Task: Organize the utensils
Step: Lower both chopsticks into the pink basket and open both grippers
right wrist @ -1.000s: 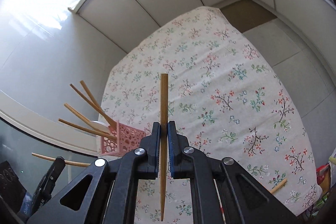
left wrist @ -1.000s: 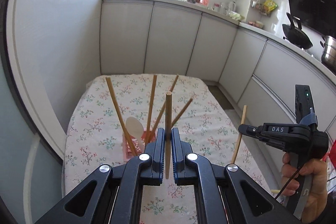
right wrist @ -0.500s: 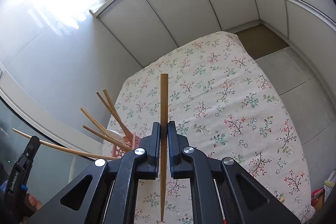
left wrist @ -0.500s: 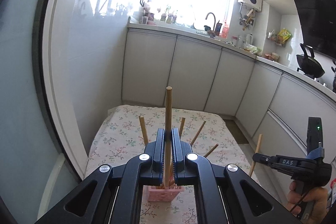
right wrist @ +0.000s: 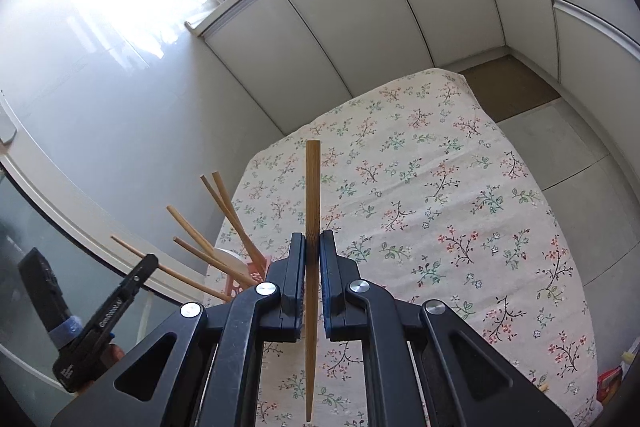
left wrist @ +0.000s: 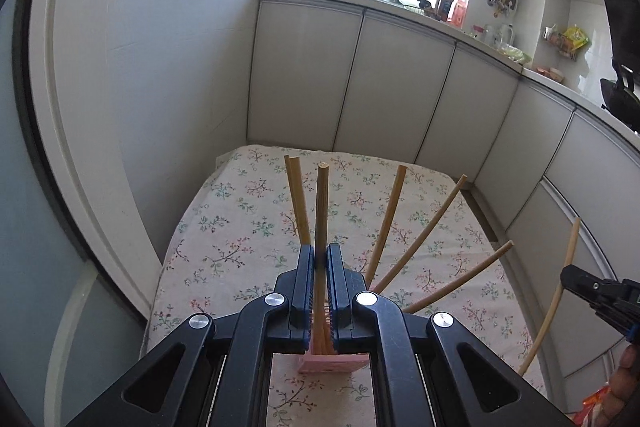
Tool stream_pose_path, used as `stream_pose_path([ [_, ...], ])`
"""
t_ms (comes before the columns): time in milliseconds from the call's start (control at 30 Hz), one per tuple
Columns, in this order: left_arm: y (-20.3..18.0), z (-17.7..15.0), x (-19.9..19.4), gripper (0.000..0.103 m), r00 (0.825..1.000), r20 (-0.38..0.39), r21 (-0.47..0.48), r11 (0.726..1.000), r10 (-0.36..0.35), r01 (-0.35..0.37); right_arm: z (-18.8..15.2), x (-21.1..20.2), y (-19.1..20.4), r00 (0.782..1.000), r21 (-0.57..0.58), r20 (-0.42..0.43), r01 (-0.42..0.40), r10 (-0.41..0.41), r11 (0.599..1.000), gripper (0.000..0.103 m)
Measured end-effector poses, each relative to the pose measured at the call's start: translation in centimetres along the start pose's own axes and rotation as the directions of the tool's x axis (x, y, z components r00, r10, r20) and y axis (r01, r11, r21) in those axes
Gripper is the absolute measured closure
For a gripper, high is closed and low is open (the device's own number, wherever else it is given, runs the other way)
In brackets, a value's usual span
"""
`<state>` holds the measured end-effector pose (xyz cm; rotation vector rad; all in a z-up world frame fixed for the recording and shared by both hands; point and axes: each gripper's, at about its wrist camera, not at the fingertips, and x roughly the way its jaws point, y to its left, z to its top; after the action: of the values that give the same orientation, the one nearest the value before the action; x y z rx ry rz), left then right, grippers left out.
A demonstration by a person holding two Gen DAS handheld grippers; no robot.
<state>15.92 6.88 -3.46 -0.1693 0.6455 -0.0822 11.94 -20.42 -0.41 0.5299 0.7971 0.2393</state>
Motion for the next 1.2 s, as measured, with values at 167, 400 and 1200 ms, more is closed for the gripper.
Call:
stream_pose_path([
  [167,0.3,-0.4,1.5,0.086,1.0,-0.025,-0.012,1.0,-0.014,0.013,-0.1,-0.2,0.8,1.0,-0.029,0.017,-0.016,0.017,0.999,0.096],
  [400,1.2,-1.0,-0.5,0.051,0.998,-0.059,-0.054,0.998,0.028,-0.031,-0.1,-1.5,3.9,0.994,-0.138,0.105,-0.013,0.028,0.99,0.096],
  [1200,6.0,-3.1,-0.4,0.027,0.958,-0.245,-0.058,0.984,0.148,-0.167,-0.2,4.4,17.3,0.941,-0.411,0.328,0.063,0.084,0.909,0.096],
])
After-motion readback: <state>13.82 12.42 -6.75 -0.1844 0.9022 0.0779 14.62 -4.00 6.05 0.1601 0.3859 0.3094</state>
